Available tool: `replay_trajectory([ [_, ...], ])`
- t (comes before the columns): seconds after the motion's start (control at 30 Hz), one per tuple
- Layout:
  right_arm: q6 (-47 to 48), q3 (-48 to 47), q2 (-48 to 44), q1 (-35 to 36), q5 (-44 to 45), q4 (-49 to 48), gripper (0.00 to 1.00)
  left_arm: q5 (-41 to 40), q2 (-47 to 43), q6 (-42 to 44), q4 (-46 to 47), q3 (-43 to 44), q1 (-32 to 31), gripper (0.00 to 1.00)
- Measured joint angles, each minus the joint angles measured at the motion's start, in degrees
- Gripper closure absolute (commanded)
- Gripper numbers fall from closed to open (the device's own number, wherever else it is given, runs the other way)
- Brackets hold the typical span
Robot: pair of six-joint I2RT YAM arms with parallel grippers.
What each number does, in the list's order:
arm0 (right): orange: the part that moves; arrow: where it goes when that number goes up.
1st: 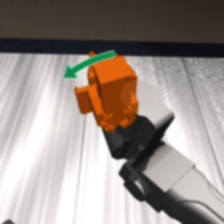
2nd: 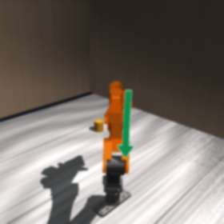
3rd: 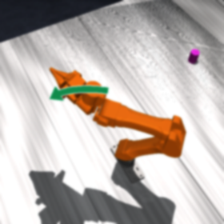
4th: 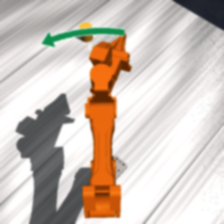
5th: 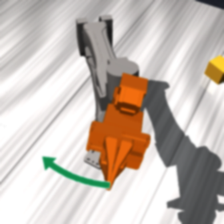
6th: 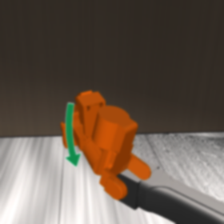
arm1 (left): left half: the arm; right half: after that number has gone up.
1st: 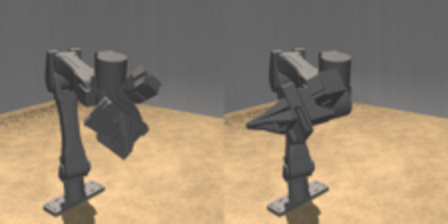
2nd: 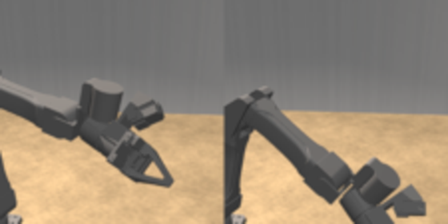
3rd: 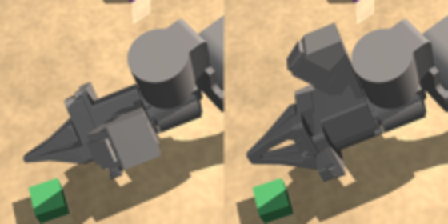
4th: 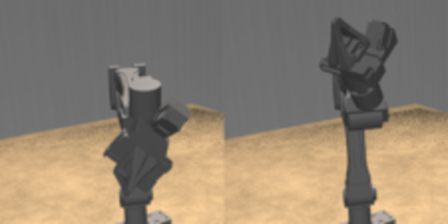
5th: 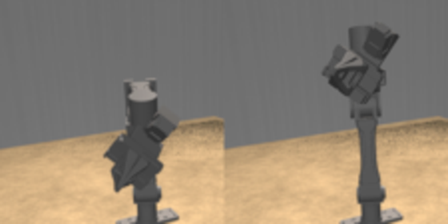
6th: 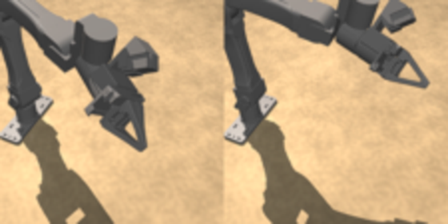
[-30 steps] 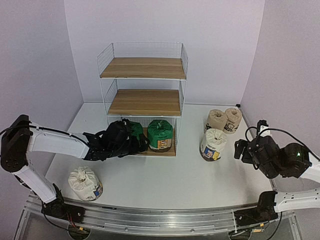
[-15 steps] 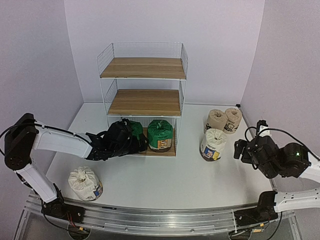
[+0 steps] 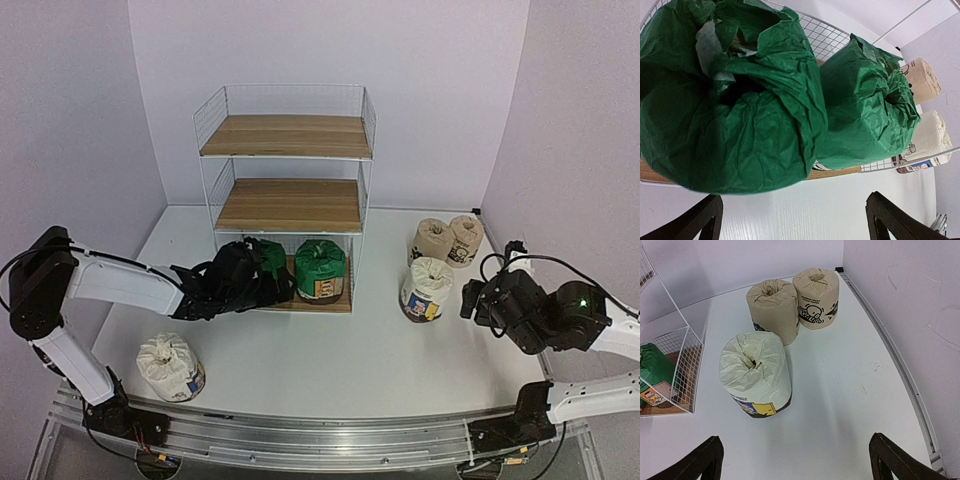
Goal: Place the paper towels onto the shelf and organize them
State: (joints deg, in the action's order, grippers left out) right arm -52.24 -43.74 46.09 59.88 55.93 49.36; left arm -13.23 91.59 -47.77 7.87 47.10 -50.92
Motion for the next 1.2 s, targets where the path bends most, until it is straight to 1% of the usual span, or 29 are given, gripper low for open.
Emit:
replay_trajectory([
  [0.1,-2.10,-2.32,3.76,-0.82,-1.91,0.02,0.02,0.84,-4.04,-0.61,-1.74,-1.94,-0.66,0.00],
  [0.17,-3.14,-4.96,7.69,-3.26,-4.73,-0.14,0.02,0.53,-8.11,-1.30,-3.73,-3.36,-2.17,0.00],
  [0.3,-4.01,-10.09,17.30,-15.28,-14.66,-0.81,0.02,-0.26,-16.50,-2.98,-8.78,-4.45,-7.18,0.00],
  [0.37,-3.81,-11.99,21.95,-20.78,-19.06,-1.08,0.02,-0.28,-19.78,-3.75,-11.12,-4.60,-8.55,0.00],
  [0.47,-2.28,-15.37,27.62,-26.05,-25.46,-1.05,0.04,-0.31,-23.66,-5.08,-13.43,-5.94,-8.72,0.00],
  [0.57,-0.08,-18.52,31.82,-30.81,-32.69,-3.11,0.08,-0.28,-26.15,-6.16,-15.89,-7.67,-8.68,0.00],
  [0.63,1.16,-19.40,33.54,-33.40,-37.20,-4.85,0.13,-0.32,-27.06,-6.46,-17.19,-8.50,-8.68,0.00],
  [0.73,3.25,-19.89,36.43,-36.26,-42.56,-6.63,0.20,-0.45,-27.82,-6.70,-18.82,-8.93,-8.68,0.00],
  [0.83,4.64,-19.92,38.61,-37.82,-45.57,-7.46,0.25,-0.63,-28.28,-6.76,-19.63,-8.99,-8.68,0.00],
  [0.97,5.96,-19.90,40.37,-39.41,-47.84,-8.30,0.26,-0.93,-28.48,-6.82,-20.10,-8.99,-8.68,0.00],
  [1.2,6.97,-19.00,40.43,-40.95,-48.48,-12.05,0.27,-0.96,-28.46,-7.21,-20.10,-8.99,-8.68,0.00],
])
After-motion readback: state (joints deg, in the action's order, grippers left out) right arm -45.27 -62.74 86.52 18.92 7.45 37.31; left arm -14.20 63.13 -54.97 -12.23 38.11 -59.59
